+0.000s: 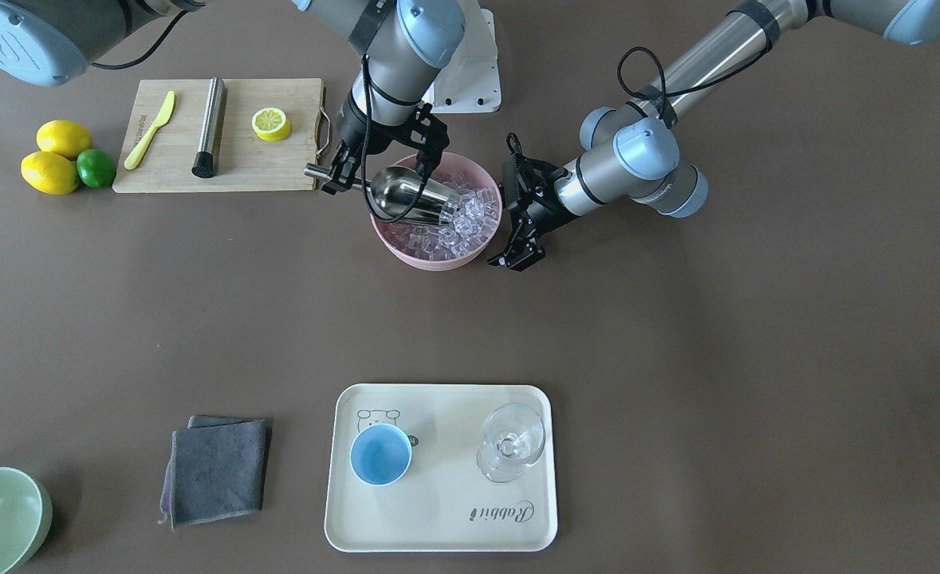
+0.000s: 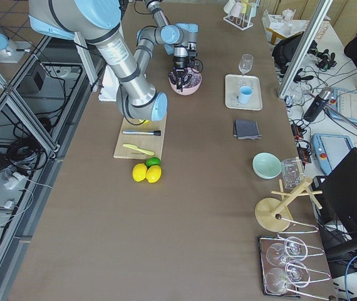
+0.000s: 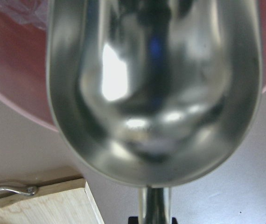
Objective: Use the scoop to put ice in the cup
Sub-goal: 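Hold the bowl rim with the left gripper while the right scoops ice cubes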
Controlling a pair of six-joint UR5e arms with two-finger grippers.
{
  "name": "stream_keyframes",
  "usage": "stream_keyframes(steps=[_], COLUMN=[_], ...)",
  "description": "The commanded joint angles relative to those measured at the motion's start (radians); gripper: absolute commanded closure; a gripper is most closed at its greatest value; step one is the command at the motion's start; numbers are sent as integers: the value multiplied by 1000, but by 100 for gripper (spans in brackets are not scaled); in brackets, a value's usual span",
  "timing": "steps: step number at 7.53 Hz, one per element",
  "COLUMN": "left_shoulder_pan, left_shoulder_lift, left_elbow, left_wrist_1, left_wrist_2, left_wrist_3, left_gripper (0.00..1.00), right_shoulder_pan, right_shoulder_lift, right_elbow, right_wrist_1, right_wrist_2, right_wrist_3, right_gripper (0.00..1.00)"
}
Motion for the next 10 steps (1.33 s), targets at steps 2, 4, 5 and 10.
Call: stream_keyframes(steps=[2, 4, 5, 10], left_shoulder_pan=[-7, -10, -10, -10], left_shoulder_lift=[-12, -14, -14, -14], left_elbow=[-2, -2, -2, -5], left_wrist_1=[40, 40, 40, 41], left_wrist_2=[-16, -17, -17, -17], left_wrist_3=[4, 4, 4, 4], left_gripper=[2, 2, 2, 2], right_shoulder_pan=[0, -1, -1, 0], right_shoulder_lift=[-11, -17, -17, -42], right_elbow=[-5, -10, -8, -1], right_wrist_1=[51, 95, 109, 198], right_wrist_2=[2, 1, 1, -4], right_wrist_3=[23, 49, 56, 102], right_gripper=[100, 100, 100, 100])
